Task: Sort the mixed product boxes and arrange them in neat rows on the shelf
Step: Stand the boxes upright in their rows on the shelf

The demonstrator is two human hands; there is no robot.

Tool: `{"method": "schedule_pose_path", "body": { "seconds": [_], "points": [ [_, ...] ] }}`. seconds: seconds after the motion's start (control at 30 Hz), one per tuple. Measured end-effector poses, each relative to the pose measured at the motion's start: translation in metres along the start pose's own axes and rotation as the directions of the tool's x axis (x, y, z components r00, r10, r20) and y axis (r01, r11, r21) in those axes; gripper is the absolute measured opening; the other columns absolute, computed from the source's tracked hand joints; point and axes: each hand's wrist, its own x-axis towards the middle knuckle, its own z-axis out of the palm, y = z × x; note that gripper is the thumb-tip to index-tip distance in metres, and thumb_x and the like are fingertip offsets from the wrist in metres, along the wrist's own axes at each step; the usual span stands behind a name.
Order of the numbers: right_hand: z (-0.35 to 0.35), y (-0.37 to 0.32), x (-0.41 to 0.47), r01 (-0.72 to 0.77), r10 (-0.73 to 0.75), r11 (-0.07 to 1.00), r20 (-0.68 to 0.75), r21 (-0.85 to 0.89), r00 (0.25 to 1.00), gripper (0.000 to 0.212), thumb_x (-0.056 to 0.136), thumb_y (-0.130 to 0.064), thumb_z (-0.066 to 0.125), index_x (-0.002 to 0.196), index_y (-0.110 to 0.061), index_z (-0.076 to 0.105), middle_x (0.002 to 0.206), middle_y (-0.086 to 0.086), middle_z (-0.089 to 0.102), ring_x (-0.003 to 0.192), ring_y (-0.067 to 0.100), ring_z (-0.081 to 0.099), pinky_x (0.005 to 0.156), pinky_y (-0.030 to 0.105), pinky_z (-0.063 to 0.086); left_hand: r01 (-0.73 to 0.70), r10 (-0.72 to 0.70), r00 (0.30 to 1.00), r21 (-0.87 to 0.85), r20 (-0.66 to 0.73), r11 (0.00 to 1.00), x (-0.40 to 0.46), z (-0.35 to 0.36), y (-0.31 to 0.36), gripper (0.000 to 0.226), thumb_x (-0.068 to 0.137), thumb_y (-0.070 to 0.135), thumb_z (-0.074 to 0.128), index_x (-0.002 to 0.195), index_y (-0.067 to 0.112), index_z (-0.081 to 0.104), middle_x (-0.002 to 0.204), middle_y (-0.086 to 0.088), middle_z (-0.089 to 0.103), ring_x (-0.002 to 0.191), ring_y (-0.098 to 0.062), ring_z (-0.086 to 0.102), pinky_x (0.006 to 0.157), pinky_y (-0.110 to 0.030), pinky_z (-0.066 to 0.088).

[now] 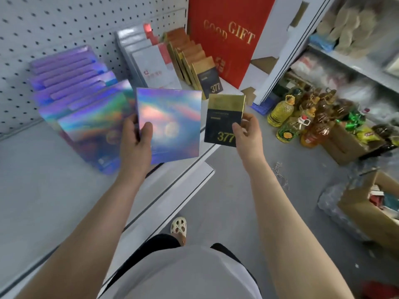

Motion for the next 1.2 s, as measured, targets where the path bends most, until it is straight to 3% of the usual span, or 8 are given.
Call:
{"method": "schedule_pose_path", "body": {
  "seconds": [0.23, 0.33, 0.5, 0.57, 0.63, 0.7, 0.9, 1.2],
  "points": [
    [0.010, -0.011, 0.105, 0.020, -0.008, 0.991, 0.090, -0.129, 0.996, 0.031, 0.099, -0.010, 0.048, 0.126, -0.024, 0.043, 0.120, 0.003, 0.059, 0.109, 0.021, 0.061, 0.085, 0.035, 0.056, 0.063, -0.062, 0.998, 0.063, -0.018, 0.996, 0.058, 0.049, 0.000, 0.027, 0.088, 0.039, 0.050, 0.109, 0.021, 0.051, 0.089, 0.012, 0.056, 0.079, -0.004, 0.052, 0.079, -0.027, 0.042],
    [0.022, -0.015, 0.148, 0.010, 0.009, 0.992, 0.152, -0.122, 0.988, 0.036, 0.099, -0.005, 0.046, 0.132, -0.021, 0.042, 0.119, 0.006, 0.057, 0.106, 0.021, 0.060, 0.075, 0.025, 0.051, 0.092, -0.086, 0.994, 0.078, -0.073, 0.993, 0.072, 0.060, -0.006, 0.026, 0.088, 0.040, 0.052, 0.107, 0.023, 0.052, 0.089, 0.006, 0.058, 0.081, -0.011, 0.052, 0.081, -0.034, 0.044],
    [0.040, -0.013, 0.207, 0.098, -0.019, 0.963, 0.297, -0.253, 0.955, 0.047, 0.097, -0.005, 0.047, 0.140, -0.020, 0.037, 0.118, 0.005, 0.059, 0.086, 0.005, 0.059, 0.061, 0.009, 0.045, 0.137, -0.132, 0.980, 0.025, -0.149, 0.990, 0.081, 0.083, -0.009, 0.009, 0.095, 0.027, 0.056, 0.101, 0.033, 0.053, 0.081, 0.008, 0.054, 0.074, -0.002, 0.050, 0.078, -0.028, 0.041],
    [0.042, -0.011, 0.223, 0.214, -0.087, 0.907, 0.336, -0.362, 0.938, 0.058, 0.094, -0.008, 0.054, 0.145, -0.023, 0.031, 0.126, 0.006, 0.057, 0.103, 0.018, 0.060, 0.077, 0.018, 0.046, 0.161, -0.156, 0.959, 0.003, -0.238, 0.987, 0.080, 0.093, -0.009, 0.010, 0.088, 0.038, 0.055, 0.096, 0.044, 0.055, 0.090, 0.001, 0.056, 0.083, -0.010, 0.053, 0.084, -0.035, 0.045],
    [0.044, -0.006, 0.236, 0.297, -0.133, 0.849, 0.367, -0.438, 0.921, 0.067, 0.092, -0.010, 0.059, 0.148, -0.025, 0.026, 0.132, 0.011, 0.054, 0.118, 0.031, 0.054, 0.094, 0.039, 0.048, 0.189, -0.181, 0.934, -0.002, -0.309, 0.982, 0.078, 0.102, -0.012, 0.014, 0.084, 0.043, 0.054, 0.095, 0.051, 0.057, 0.095, 0.003, 0.058, 0.087, -0.012, 0.053, 0.088, -0.040, 0.047],
    [0.047, -0.001, 0.244, 0.368, -0.168, 0.785, 0.401, -0.497, 0.900, 0.072, 0.090, -0.015, 0.064, 0.150, -0.023, 0.025, 0.135, 0.017, 0.051, 0.123, 0.037, 0.049, 0.102, 0.051, 0.045, 0.204, -0.196, 0.914, -0.017, -0.355, 0.979, 0.076, 0.112, -0.013, 0.015, 0.083, 0.044, 0.056, 0.096, 0.048, 0.058, 0.095, 0.005, 0.061, 0.088, -0.012, 0.055, 0.089, -0.045, 0.048],
    [0.052, 0.004, 0.241, 0.557, -0.313, 0.618, 0.477, -0.555, 0.821, 0.101, 0.073, -0.061, 0.074, 0.150, -0.014, 0.028, 0.129, 0.018, 0.050, 0.115, 0.038, 0.049, 0.095, 0.045, 0.042, 0.169, -0.164, 0.861, -0.034, -0.481, 0.985, 0.064, 0.135, -0.016, 0.010, 0.091, 0.022, 0.052, 0.093, 0.032, 0.054, 0.085, 0.013, 0.056, 0.074, 0.000, 0.049, 0.076, -0.025, 0.040],
    [0.069, -0.007, 0.256, 0.595, -0.326, 0.580, 0.511, -0.556, 0.796, 0.108, 0.069, -0.053, 0.082, 0.151, -0.012, 0.025, 0.140, 0.020, 0.040, 0.125, 0.039, 0.040, 0.107, 0.043, 0.034, 0.186, -0.210, 0.817, -0.098, -0.537, 0.978, 0.048, 0.142, -0.015, 0.010, 0.088, 0.029, 0.055, 0.097, 0.030, 0.054, 0.092, 0.002, 0.057, 0.080, -0.010, 0.050, 0.076, -0.024, 0.041]
  ]
}}
